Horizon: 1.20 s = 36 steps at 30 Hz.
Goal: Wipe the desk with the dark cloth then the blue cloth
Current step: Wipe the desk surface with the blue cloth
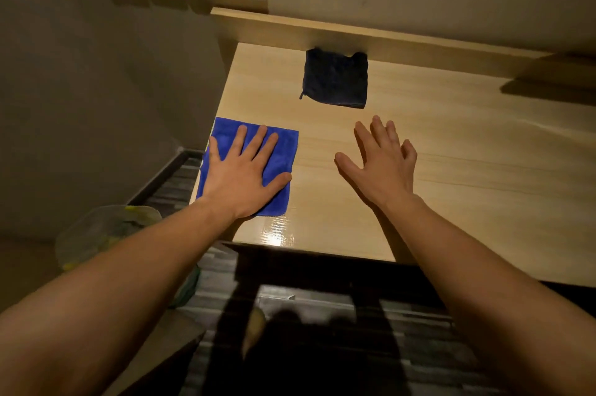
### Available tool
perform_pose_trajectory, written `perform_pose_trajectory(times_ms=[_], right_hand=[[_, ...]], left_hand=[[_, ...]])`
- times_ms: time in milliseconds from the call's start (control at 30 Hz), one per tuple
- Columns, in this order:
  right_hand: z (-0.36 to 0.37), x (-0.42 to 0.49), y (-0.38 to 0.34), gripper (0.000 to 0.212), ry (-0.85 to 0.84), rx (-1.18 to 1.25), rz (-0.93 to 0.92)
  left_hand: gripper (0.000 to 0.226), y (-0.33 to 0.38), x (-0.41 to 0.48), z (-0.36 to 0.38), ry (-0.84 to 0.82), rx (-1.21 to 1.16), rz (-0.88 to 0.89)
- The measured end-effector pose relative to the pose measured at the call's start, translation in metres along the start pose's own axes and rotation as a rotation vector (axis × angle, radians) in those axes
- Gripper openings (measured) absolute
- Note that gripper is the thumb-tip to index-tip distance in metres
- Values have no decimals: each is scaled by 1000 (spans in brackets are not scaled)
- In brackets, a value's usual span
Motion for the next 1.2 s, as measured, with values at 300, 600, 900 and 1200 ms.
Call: perform_pose_trajectory(times_ms=[300,600,900,1200], right_hand=[[-10,-42,100,79,-23,-58,59],[-7,-43,106,78,4,-52,68],[-7,-40,105,77,9,-63,83],[-4,-38,107,76,22,-63,95]], left_hand=[[84,29,-63,17,-6,-7,-69],[73,80,-116,-8,214,-413,-201],[34,113,9,-81,278,-437,-90],[69,108,122,-25,40,-133,34]])
Point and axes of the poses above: each hand's wrist, its own x-axis towards the middle knuckle, its own z-axis out of the palm, y = z × x, the point moved 7 cm from there along x, towards the middle knuckle, and after that the axes turned 10 degrees about z, right-handed, at the moved point
